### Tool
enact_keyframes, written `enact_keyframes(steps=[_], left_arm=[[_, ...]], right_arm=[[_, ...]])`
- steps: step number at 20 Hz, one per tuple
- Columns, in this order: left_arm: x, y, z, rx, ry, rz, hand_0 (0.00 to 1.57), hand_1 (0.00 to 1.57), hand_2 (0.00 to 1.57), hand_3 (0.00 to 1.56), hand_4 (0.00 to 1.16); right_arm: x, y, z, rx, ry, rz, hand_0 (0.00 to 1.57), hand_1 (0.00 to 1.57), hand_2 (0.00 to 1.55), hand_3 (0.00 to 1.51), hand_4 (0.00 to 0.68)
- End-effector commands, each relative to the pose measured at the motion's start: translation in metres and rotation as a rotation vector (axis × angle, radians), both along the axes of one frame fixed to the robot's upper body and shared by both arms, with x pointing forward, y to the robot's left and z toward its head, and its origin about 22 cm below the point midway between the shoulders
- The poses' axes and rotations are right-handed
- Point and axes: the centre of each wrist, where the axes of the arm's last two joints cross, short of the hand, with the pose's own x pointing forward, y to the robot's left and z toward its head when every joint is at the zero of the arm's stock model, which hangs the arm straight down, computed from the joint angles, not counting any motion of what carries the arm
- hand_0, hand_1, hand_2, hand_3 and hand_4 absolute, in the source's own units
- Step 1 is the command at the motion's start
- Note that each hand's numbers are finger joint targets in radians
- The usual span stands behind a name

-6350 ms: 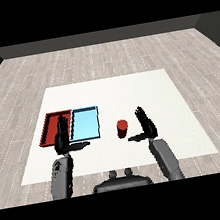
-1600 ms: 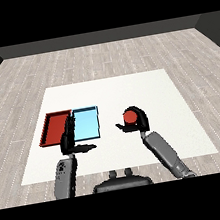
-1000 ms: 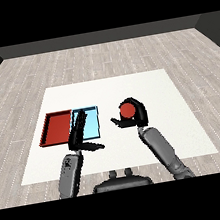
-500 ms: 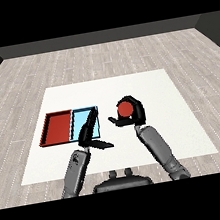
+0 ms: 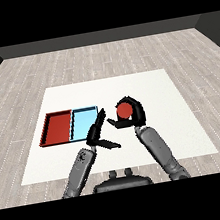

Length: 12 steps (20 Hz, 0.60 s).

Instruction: Pick the red can and put it in the red box

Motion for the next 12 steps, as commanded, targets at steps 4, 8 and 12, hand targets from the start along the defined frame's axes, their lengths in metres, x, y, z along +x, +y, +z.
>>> enact_keyframes(steps=[4, 8, 12], left_arm=[[0.000, -0.022, -0.006, -0.011, 0.071, -0.043, 0.00, 0.00, 0.00, 0.00, 0.00], [0.001, -0.022, 0.000, -0.038, 0.085, -0.054, 0.00, 0.00, 0.00, 0.00, 0.00], [0.021, -0.025, -0.024, -0.039, 0.098, -0.044, 0.00, 0.00, 0.00, 0.00, 0.00]], right_arm=[[-0.011, 0.005, -0.007, 0.012, -0.004, 0.035, 1.57, 1.57, 1.48, 1.42, 0.654], [0.004, 0.020, 0.020, 0.003, -0.009, 0.043, 1.57, 1.57, 1.48, 1.41, 0.644], [0.004, 0.006, 0.006, 0.013, -0.027, 0.063, 1.57, 1.57, 1.47, 1.41, 0.633]])
